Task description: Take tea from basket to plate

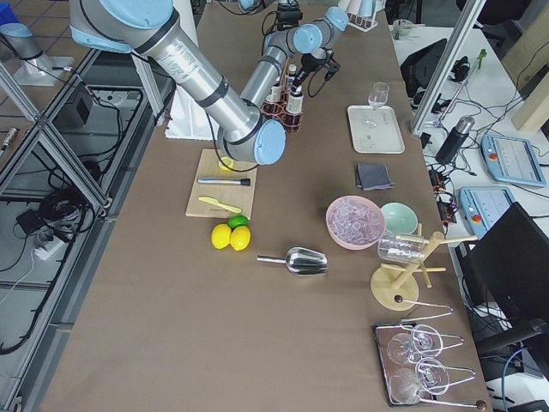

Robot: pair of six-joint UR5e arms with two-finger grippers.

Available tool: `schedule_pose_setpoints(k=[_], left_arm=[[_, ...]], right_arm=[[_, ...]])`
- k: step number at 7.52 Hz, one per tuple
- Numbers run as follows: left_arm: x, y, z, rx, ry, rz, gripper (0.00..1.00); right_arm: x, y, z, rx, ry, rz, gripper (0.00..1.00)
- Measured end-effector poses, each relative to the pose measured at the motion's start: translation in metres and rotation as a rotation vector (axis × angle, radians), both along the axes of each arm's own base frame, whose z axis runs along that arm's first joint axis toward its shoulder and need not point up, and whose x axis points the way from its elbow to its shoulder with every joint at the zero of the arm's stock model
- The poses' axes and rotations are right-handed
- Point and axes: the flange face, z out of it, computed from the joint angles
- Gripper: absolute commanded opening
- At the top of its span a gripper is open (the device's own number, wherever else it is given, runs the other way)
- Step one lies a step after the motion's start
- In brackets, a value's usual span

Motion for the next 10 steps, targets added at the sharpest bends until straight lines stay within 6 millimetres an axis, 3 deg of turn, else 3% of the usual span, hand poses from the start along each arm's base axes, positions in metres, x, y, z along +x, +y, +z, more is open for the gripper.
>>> schedule_pose_setpoints(k=[3,5,6,8,9,10], left_arm=[[-0.001,0.0,0.001,0.001,0.0,0.0,0.0],[-0.004,-0.001,0.001,0.002,0.001,-0.005,0.0],[-0.007,-0.003,0.001,0.001,0.001,-0.011,0.0],[-0.012,-0.008,0.002,0.001,0.001,-0.023,0.0],[-0.02,-0.015,0.002,0.0,0.001,-0.041,0.0],[-0.033,-0.023,0.001,-0.005,0.008,-0.056,0.0]], right_arm=[[0.062,0.0,-0.037,-0.003,0.004,0.068,0.0],[0.095,-0.023,-0.058,0.024,-0.01,0.103,0.0],[0.107,-0.05,-0.06,0.051,-0.013,0.106,0.0],[0.11,-0.13,-0.059,0.093,-0.02,0.111,0.0],[0.103,-0.176,-0.045,0.121,-0.039,0.123,0.0],[0.092,-0.209,-0.021,0.146,-0.055,0.127,0.0]])
